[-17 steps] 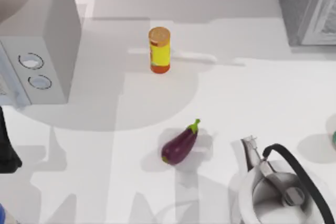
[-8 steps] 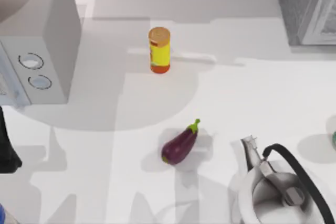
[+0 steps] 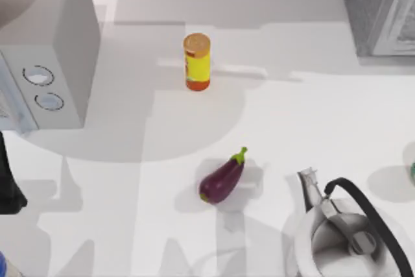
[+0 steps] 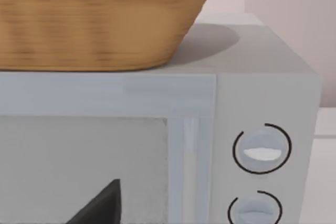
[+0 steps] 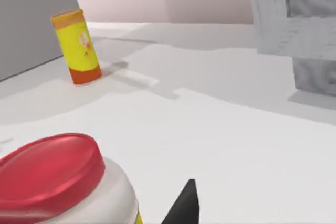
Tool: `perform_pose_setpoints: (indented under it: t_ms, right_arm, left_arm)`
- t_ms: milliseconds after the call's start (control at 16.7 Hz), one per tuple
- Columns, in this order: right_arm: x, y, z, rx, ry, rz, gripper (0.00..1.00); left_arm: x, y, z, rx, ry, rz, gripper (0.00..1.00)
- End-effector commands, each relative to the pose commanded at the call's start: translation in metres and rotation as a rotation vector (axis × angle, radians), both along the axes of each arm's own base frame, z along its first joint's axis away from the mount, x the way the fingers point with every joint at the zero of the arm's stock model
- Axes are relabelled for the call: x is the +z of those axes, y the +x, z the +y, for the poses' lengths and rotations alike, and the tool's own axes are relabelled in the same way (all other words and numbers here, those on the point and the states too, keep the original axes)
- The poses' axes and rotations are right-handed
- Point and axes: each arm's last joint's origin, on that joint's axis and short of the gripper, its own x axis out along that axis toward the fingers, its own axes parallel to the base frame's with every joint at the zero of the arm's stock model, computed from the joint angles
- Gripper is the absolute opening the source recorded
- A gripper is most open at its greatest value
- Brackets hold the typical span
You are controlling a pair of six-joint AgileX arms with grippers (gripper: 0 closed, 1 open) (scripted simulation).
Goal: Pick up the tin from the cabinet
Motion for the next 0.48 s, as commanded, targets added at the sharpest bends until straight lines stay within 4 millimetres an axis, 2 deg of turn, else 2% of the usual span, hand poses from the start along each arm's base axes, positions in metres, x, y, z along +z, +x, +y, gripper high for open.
perform_pose_setpoints:
  t_ms: [120,480]
  right_arm:
    - [0.0,0.0,0.0,0.0,0.0,0.0,0.98]
    - [0.0,0.0,0.0,0.0,0.0,0.0,1.0]
  left_arm:
    - [0.0,0.0,0.0,0.0,0.0,0.0,1.0]
    - [0.0,0.0,0.0,0.0,0.0,0.0,1.0]
